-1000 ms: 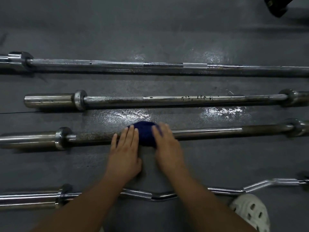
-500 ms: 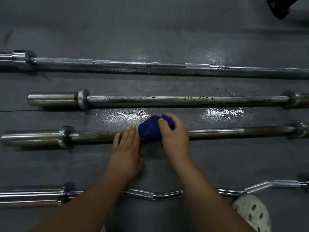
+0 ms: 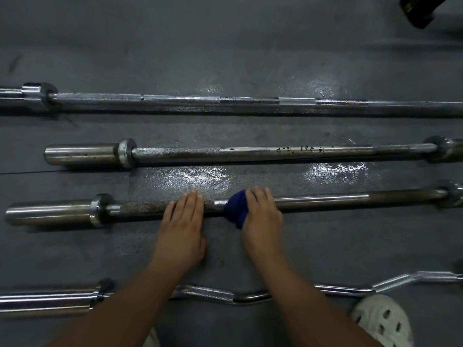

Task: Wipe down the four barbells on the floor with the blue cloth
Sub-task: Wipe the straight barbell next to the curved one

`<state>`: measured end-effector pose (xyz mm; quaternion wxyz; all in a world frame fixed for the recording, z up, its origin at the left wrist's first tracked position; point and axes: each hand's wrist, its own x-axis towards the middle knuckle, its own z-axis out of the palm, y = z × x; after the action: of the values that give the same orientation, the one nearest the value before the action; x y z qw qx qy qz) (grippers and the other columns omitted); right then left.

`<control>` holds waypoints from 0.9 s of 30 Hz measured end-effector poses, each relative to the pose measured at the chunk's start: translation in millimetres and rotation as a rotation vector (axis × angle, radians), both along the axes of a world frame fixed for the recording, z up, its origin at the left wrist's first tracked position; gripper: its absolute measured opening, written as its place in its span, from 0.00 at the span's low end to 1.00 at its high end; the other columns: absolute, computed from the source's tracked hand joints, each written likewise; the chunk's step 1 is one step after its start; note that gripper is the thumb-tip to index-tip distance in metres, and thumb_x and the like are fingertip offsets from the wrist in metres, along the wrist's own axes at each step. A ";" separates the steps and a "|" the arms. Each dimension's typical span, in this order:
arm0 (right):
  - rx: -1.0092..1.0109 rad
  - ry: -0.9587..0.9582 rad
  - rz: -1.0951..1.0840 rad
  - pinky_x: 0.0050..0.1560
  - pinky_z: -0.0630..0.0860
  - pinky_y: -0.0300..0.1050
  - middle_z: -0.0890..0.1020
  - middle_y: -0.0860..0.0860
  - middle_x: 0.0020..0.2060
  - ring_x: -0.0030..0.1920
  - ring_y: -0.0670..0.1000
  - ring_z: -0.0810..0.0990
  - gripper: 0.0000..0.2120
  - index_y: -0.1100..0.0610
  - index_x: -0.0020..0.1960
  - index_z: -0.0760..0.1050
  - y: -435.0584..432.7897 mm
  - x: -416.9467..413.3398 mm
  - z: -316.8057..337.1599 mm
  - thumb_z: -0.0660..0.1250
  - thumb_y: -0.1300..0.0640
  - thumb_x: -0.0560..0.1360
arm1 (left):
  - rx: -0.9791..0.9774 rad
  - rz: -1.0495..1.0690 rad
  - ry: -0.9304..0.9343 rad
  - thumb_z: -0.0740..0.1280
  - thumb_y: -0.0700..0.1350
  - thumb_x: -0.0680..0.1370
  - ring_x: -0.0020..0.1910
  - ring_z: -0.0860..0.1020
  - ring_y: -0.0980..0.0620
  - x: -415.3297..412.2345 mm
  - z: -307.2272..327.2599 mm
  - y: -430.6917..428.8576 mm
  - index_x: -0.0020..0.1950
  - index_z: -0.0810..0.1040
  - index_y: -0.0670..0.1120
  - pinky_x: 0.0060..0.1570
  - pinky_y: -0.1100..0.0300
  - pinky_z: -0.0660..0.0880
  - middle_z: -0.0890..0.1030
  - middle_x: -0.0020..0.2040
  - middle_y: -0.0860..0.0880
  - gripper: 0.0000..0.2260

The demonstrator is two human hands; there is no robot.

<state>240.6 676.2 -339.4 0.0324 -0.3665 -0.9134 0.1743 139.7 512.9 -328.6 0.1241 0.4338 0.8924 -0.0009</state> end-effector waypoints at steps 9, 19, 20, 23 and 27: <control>-0.455 0.390 -0.137 0.59 0.72 0.39 0.79 0.50 0.55 0.56 0.47 0.77 0.17 0.51 0.60 0.78 -16.7 -49.0 45.2 0.60 0.66 0.76 | -0.022 0.024 -0.023 0.73 0.50 0.64 0.76 0.63 0.41 1.3 -2.0 3.1 0.77 0.63 0.38 0.73 0.41 0.61 0.64 0.77 0.39 0.44; -0.169 -0.055 0.070 0.71 0.62 0.61 0.65 0.55 0.75 0.77 0.58 0.57 0.28 0.52 0.72 0.66 -47.6 -36.7 31.4 0.55 0.42 0.75 | 0.034 0.012 0.011 0.64 0.51 0.70 0.75 0.65 0.40 1.3 -2.9 1.1 0.76 0.65 0.37 0.72 0.43 0.60 0.66 0.76 0.38 0.37; -0.171 -0.055 0.136 0.72 0.60 0.62 0.63 0.53 0.76 0.77 0.57 0.56 0.28 0.48 0.75 0.62 -53.1 -40.0 30.1 0.54 0.42 0.76 | 0.040 -0.001 0.014 0.60 0.51 0.71 0.74 0.67 0.40 1.0 -2.4 0.6 0.75 0.66 0.37 0.71 0.43 0.59 0.67 0.75 0.38 0.35; -0.049 -0.040 0.330 0.67 0.68 0.62 0.67 0.49 0.74 0.75 0.54 0.62 0.21 0.46 0.72 0.67 -36.7 -21.7 12.8 0.58 0.50 0.79 | 0.017 -0.008 0.016 0.63 0.49 0.69 0.74 0.66 0.41 -0.9 -0.5 0.6 0.76 0.65 0.38 0.73 0.44 0.59 0.66 0.76 0.39 0.36; 0.145 0.027 -0.007 0.60 0.74 0.59 0.73 0.53 0.68 0.70 0.57 0.70 0.19 0.53 0.66 0.75 27.6 41.5 -10.0 0.63 0.58 0.75 | -0.015 0.001 -0.011 0.72 0.48 0.64 0.75 0.65 0.41 -0.2 1.5 2.2 0.76 0.65 0.38 0.73 0.41 0.63 0.65 0.77 0.39 0.42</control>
<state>282.1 703.8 -349.4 0.0715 -0.3638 -0.9219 0.1125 139.5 515.1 -327.2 0.1324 0.4323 0.8919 -0.0049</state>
